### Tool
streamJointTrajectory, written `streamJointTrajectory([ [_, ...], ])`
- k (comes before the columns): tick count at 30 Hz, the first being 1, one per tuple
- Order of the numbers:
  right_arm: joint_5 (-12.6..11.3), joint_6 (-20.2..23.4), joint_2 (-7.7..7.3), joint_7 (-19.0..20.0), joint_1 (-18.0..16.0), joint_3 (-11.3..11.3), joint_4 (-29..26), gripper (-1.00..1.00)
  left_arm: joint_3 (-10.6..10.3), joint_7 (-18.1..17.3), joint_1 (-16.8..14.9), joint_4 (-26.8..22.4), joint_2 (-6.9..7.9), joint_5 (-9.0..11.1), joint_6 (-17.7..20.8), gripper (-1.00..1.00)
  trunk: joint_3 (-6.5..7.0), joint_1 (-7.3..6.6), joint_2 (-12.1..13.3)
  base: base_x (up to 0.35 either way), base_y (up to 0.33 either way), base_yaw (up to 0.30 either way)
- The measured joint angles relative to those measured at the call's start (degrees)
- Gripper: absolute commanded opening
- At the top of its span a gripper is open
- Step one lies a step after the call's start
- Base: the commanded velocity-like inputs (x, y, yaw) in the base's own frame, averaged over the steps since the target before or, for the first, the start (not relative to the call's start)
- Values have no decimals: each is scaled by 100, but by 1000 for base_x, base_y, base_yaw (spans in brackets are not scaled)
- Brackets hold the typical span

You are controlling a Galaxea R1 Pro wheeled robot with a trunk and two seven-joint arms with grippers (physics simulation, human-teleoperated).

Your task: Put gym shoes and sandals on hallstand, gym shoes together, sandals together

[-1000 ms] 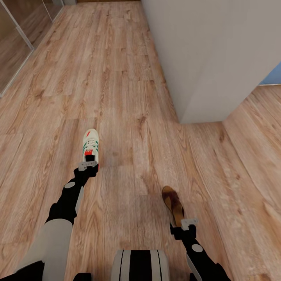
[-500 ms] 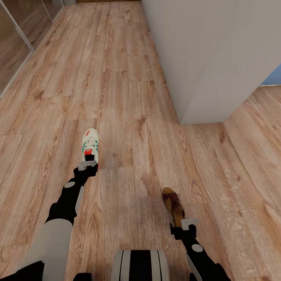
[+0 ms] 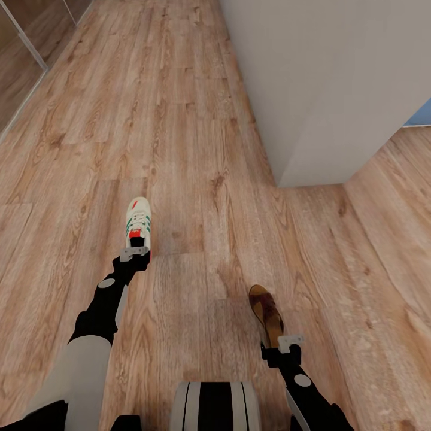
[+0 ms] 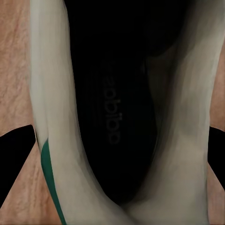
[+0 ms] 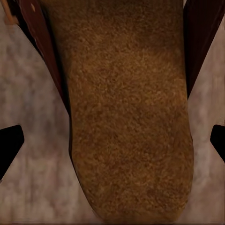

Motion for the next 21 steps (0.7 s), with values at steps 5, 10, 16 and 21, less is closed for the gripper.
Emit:
streamJointTrajectory([
  [5, 0, 0, -2, 0, 1, 0, 0, 100, 2, 6, 0, -6, 0, 3, 8, -100, -45, 5, -3, 0, 0, 0],
  [10, 2, 0, -6, 0, 0, -3, -4, 100, -2, 8, 0, -3, 7, 3, 19, -100, -45, 5, -3, 0, 0, 0],
  [16, 0, 0, -12, 0, 0, -8, -12, 100, -9, 8, 0, -6, 9, -1, 28, -100, -67, 8, -4, 0, 0, 0],
  [21, 0, 0, -19, 0, 0, -15, -16, 100, -12, 8, 0, -7, 9, 0, 35, -100, -177, 21, -11, 0, 0, 0],
])
